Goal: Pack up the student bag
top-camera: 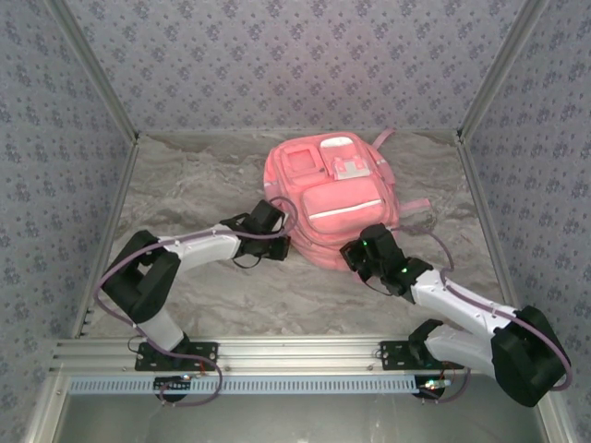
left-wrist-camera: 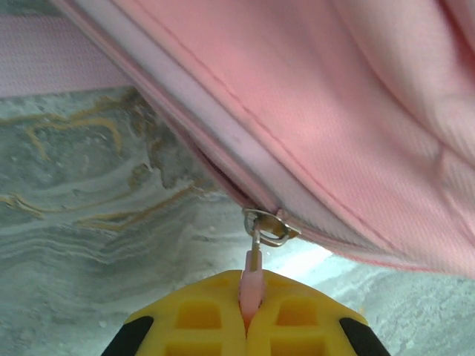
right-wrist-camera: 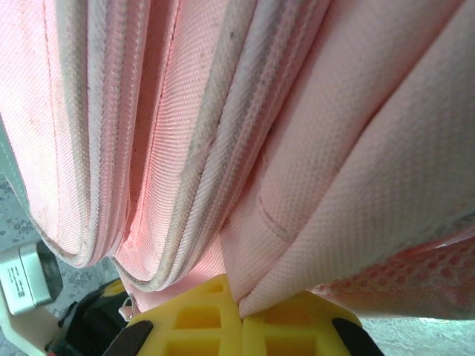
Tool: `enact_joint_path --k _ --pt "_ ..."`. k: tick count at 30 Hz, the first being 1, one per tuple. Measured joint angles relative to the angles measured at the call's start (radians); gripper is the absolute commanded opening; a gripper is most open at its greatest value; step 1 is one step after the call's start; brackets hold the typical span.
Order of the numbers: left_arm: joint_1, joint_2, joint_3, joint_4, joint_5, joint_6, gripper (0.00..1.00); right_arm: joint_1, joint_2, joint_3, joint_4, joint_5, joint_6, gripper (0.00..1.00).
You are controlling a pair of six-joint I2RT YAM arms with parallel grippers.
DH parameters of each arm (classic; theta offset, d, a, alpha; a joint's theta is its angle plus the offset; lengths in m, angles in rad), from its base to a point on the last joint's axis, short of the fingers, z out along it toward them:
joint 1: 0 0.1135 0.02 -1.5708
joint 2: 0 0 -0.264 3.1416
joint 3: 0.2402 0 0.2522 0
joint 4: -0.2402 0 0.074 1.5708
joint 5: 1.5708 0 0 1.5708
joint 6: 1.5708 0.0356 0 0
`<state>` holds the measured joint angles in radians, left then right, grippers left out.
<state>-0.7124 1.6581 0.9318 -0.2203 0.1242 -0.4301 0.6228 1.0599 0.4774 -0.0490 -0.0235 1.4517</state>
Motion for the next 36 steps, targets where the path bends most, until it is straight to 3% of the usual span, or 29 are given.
enact_joint_path --k 9,15,18,24,29,31,32,36 --pt "0.127 0.142 0.121 -0.002 0.003 -0.018 0.00 -0.002 0.016 0.000 0.003 0.002 -0.031 0.00" --pt "0.164 0.198 0.203 -0.032 0.007 -0.031 0.02 0.000 0.047 0.004 0.016 0.002 -0.040 0.00" --pt "0.171 0.210 0.216 -0.043 0.006 -0.031 0.13 0.005 0.062 0.012 0.023 0.006 -0.045 0.00" --pt "0.209 0.169 0.187 -0.041 -0.025 -0.064 0.44 0.020 0.073 0.019 0.021 0.023 -0.056 0.00" --pt "0.223 -0.071 0.038 -0.041 -0.014 -0.130 0.60 0.059 0.119 0.050 0.011 0.055 -0.062 0.00" --pt "0.219 -0.212 -0.014 -0.057 -0.012 -0.148 0.78 0.090 0.157 0.077 0.006 0.071 -0.062 0.00" --pt "0.218 -0.277 -0.026 -0.071 -0.011 -0.148 0.96 0.109 0.179 0.093 0.005 0.078 -0.062 0.00" --pt "0.217 -0.497 -0.031 -0.123 -0.019 -0.135 0.98 0.192 0.282 0.177 0.012 0.096 -0.062 0.00"
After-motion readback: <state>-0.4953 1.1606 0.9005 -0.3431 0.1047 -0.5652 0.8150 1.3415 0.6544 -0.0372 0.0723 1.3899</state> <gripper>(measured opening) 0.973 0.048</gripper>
